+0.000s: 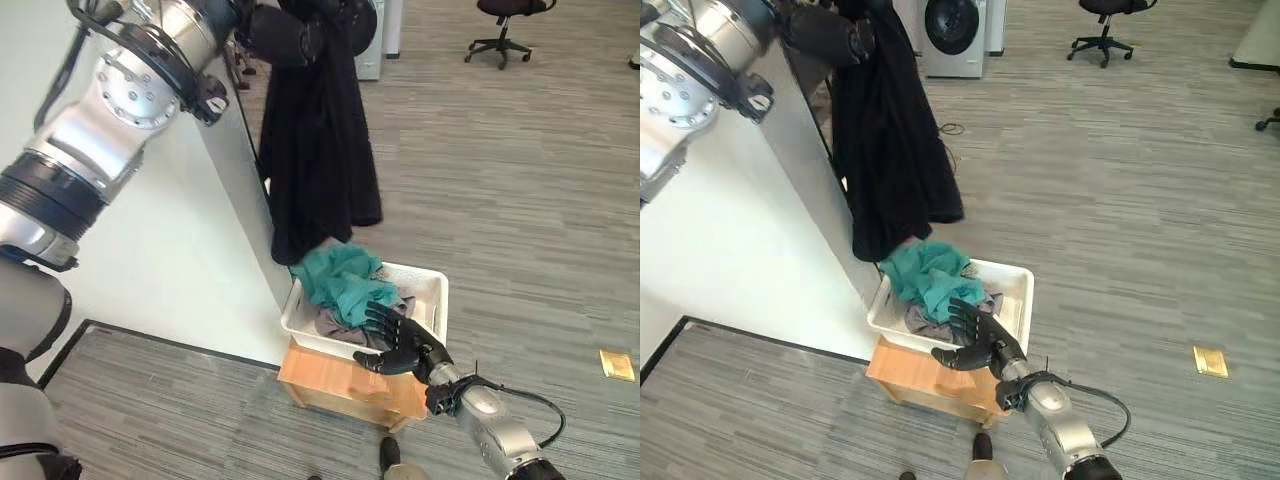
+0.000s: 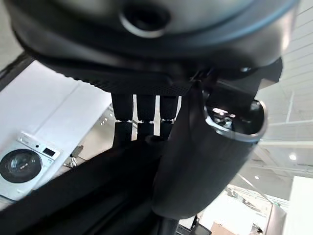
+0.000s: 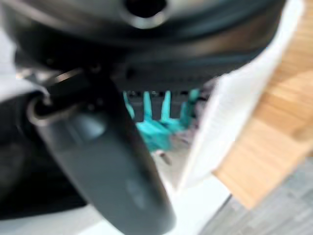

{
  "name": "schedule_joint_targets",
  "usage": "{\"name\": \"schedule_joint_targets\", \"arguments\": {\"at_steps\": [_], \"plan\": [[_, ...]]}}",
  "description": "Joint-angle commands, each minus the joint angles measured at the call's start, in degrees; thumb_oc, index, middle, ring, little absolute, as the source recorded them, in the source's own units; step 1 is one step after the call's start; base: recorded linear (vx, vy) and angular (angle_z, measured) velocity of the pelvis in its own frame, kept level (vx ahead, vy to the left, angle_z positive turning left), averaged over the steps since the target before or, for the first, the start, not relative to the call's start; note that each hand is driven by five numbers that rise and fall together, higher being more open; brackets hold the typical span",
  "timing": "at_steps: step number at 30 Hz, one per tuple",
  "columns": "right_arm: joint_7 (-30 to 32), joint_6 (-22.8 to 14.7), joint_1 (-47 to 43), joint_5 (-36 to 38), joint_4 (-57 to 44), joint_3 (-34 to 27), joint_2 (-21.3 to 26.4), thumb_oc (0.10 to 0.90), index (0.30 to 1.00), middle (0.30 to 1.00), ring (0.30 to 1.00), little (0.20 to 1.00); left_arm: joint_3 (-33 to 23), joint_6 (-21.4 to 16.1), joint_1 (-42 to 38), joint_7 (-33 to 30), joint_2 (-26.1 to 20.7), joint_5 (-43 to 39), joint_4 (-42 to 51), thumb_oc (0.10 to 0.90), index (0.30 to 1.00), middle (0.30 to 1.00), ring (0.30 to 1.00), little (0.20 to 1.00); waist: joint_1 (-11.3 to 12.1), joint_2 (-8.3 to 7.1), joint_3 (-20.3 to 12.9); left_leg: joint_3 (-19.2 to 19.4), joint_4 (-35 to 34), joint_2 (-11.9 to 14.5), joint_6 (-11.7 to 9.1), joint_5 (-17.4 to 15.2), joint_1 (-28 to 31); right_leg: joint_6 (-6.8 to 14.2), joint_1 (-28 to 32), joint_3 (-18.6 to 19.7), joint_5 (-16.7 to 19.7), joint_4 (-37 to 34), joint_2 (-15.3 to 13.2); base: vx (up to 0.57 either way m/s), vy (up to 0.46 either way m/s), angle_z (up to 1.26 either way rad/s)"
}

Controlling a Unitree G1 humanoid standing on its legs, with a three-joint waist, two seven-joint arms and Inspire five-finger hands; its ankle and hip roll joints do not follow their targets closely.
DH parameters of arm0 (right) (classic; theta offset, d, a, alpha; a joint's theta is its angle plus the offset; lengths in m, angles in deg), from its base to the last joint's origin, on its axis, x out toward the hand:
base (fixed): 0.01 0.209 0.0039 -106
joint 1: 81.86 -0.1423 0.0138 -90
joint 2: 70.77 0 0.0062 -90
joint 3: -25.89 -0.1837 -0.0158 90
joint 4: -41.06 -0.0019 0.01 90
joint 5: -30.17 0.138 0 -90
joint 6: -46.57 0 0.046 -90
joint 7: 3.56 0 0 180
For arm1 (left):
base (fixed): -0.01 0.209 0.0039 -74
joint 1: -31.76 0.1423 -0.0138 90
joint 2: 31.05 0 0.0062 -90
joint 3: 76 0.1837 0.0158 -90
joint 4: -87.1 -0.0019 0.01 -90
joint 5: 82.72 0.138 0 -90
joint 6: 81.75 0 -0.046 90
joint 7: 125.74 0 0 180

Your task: Pick up bed clothes into laundry basket.

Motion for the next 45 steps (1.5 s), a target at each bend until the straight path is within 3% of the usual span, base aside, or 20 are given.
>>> {"name": "schedule_joint_targets", "arguments": {"at_steps": [1, 11, 22, 31, 40, 45], "plan": [[-1.6, -4.9, 2.1, 2.9, -4.7, -1.7, 0.6, 0.800, 0.900, 0.900, 0.900, 0.900, -5.6, -4.9, -11.6, -3.0, 1.4, -2.1, -6.4, 0.400, 0.300, 0.300, 0.300, 0.300, -0.5, 0.79, -7.7, -1.1, -6.0, 1.3, 0.7, 4.7, -5.1, 8.9, 7.3, -1.0, -8.7, 1.8, -3.9, 0.00, -0.017, 0.06], [-1.6, -4.7, 2.6, 2.4, -3.4, -1.6, 0.6, 0.800, 0.900, 0.900, 0.900, 0.900, -5.6, -4.0, -7.9, -1.5, 1.3, 0.1, -5.1, 0.400, 0.300, 0.300, 0.300, 0.300, -0.3, 1.36, -8.1, -1.1, -6.9, 1.4, 0.3, 5.1, -5.1, 8.7, 7.3, -1.5, -9.0, 1.2, -3.6, -0.01, -0.007, 0.05], [-2.2, -4.6, 3.0, 2.2, -3.6, -1.1, 1.1, 0.800, 0.900, 0.900, 0.900, 0.900, -2.3, -2.7, -6.1, 1.5, 3.4, 3.6, -2.9, 0.400, 0.300, 0.300, 0.300, 0.300, -1.2, 1.93, -7.6, -1.8, -8.0, 1.4, 0.1, 5.5, -5.0, 8.4, 7.0, -1.2, -9.1, 1.3, -3.4, 0.00, -0.001, 0.00], [-2.4, -4.7, 3.6, 1.5, -4.3, -0.9, 1.4, 0.800, 0.900, 0.900, 0.900, 0.900, -3.3, -2.6, -1.3, 3.1, 6.5, 4.4, 2.2, 0.400, 0.300, 0.300, 0.300, 0.300, -1.7, 1.93, -7.1, -3.1, -8.3, 1.6, 0.1, 5.6, -4.9, 8.1, 6.8, -0.7, -9.4, 1.7, -3.3, 0.00, -0.002, 0.03], [-2.5, -4.6, 2.9, 0.5, -4.6, -0.3, 1.8, 0.800, 0.900, 0.900, 0.900, 0.900, -2.9, -1.2, 5.3, 7.0, 8.1, 6.4, 10.9, 0.400, 0.300, 0.300, 0.300, 0.300, -1.5, 1.62, -6.2, -3.2, -8.5, 1.7, 0.0, 5.7, -5.2, 8.0, 6.9, -1.1, -9.5, 1.1, -3.0, -0.01, -0.003, 0.03], [-2.1, -4.7, 3.8, -0.4, -5.4, -1.0, 1.7, 0.800, 0.900, 0.900, 0.900, 0.900, -2.8, 1.3, 13.9, 12.5, 6.8, 3.3, 20.5, 0.400, 0.300, 0.300, 0.300, 0.300, -0.6, 1.28, -5.3, -3.9, -8.4, 1.8, -0.1, 5.9, -5.8, 7.8, 6.9, -1.8, -9.6, 1.1, -2.9, -0.01, -0.004, 0.01]]}}
